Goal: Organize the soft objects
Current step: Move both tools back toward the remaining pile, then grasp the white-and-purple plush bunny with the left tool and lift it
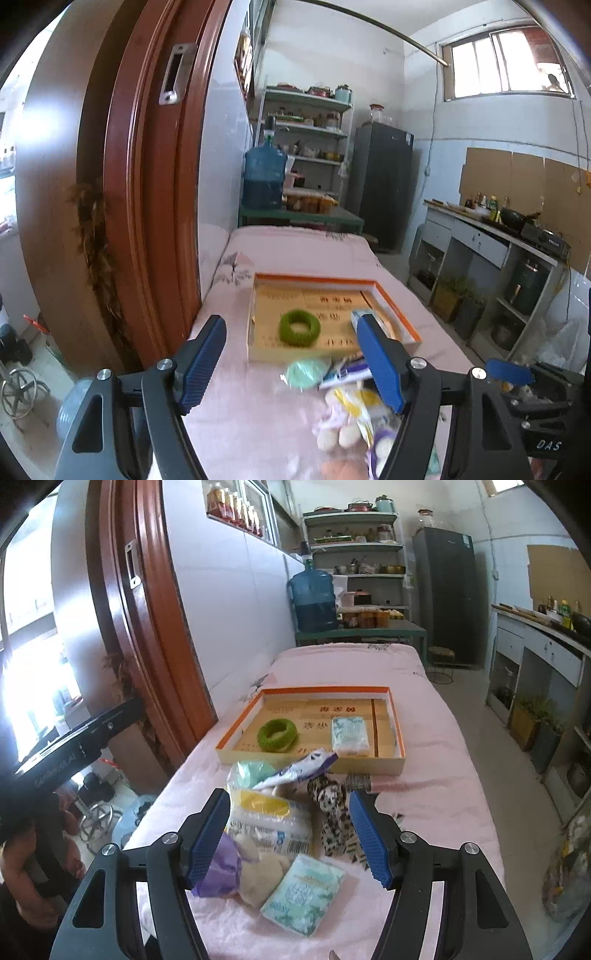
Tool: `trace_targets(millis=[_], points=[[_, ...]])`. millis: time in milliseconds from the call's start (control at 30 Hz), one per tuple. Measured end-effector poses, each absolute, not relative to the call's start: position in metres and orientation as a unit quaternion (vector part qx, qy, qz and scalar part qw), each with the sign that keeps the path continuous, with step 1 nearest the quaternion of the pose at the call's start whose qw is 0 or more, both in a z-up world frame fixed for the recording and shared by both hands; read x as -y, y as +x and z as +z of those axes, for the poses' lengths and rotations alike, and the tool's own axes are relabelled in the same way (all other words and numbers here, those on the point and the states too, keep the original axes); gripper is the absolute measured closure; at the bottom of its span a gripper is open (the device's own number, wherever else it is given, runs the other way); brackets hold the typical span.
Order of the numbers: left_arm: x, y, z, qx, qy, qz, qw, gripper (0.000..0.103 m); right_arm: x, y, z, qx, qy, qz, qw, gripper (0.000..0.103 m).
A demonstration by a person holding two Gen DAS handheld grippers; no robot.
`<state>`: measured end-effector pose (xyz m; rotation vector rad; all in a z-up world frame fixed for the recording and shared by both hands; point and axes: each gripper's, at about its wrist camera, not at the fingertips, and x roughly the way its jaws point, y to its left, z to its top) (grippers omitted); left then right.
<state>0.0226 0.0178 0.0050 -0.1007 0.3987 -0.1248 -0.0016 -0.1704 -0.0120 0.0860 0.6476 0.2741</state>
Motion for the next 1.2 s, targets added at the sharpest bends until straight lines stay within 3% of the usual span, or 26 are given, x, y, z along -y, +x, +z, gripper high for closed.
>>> trace_targets(millis=[767,1200], points=[[-0.03,-0.021,-0.049,-0.259,-0.074,-0.093,0.958,0.03,0.172,-0.028,-0.051,-0.358,0.038,0.142,0.922,0.034],[0.02,-0.023,-0.064,-0.293,-0.062,-0.176,0.938,0.03,0.178,-0.025,-0.083,-0.393,0.058,0.131,0.908,0.034]])
